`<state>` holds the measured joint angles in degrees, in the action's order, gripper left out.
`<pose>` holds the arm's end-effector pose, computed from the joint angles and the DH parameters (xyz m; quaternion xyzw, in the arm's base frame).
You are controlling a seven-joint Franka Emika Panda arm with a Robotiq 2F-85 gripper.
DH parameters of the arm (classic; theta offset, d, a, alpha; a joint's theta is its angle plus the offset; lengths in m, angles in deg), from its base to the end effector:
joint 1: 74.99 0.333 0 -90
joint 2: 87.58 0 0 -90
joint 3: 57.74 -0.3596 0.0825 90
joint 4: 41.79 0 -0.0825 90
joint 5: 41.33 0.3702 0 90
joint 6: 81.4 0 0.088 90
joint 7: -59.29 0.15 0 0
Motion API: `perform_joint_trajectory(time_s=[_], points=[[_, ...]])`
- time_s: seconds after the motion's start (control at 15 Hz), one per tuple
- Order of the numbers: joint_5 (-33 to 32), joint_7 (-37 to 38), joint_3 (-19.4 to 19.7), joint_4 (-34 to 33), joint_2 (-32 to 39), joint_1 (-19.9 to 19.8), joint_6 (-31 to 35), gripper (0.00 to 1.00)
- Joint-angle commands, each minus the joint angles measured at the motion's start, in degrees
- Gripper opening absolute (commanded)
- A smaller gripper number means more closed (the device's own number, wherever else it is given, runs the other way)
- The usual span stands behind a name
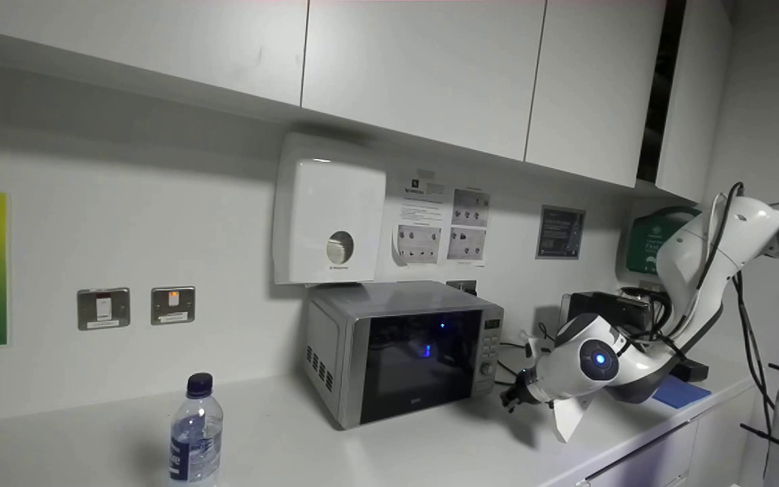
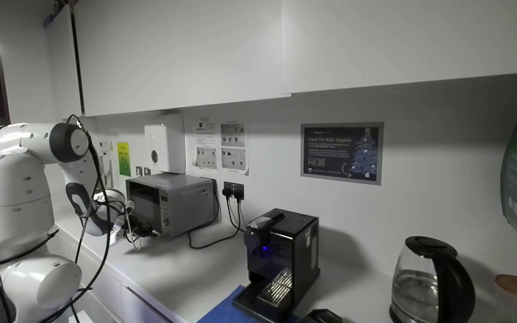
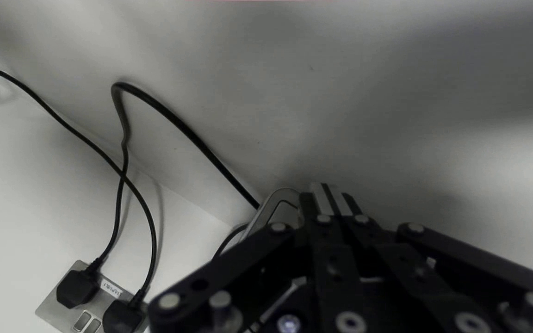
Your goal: Open the microwave door.
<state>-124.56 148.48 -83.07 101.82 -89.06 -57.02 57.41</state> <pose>0.3625 0.2968 0.3150 0.8859 0.1816 0.3798 0.1950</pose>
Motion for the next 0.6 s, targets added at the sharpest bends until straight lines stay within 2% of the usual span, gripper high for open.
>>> perform_joint_trajectory(time_s=[0.0,0.53], points=[[-3.30,1.92,1.19,-2.15,2.08,1.64,-2.83,0.00],[-6.61,6.67,1.67,-4.14,3.95,1.85,-3.61,0.00]])
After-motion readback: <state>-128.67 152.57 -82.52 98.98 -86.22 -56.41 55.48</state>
